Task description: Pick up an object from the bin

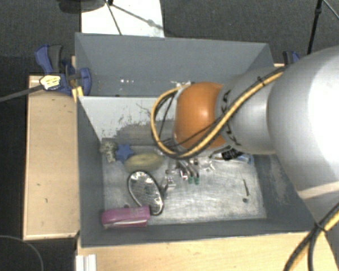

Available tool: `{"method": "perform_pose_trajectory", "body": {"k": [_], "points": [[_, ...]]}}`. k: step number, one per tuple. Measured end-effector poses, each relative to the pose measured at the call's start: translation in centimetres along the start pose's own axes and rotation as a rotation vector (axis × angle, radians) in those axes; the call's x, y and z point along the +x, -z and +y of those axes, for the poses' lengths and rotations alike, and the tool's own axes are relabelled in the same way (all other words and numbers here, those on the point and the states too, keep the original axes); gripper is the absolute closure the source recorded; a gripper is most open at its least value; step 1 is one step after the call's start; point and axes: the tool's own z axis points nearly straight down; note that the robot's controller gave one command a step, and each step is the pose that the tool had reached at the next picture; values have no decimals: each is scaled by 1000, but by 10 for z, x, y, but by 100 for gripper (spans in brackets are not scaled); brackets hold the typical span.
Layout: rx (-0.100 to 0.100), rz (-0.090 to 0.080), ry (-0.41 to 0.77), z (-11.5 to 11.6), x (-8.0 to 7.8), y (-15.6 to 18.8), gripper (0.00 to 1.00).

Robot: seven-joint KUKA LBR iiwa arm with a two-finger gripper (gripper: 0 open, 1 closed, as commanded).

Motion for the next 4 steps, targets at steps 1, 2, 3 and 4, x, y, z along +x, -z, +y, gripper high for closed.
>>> {"method": "perform_pose_trajectory", "body": {"k": [1, 2, 3, 4], "points": [[4, 0, 256, 60, -22, -1, 0], [2, -1, 258, 63, -22, 0, 100], [2, -5, 244, 48, -35, 0, 100], [1, -11, 212, 51, -34, 116, 100]]}}
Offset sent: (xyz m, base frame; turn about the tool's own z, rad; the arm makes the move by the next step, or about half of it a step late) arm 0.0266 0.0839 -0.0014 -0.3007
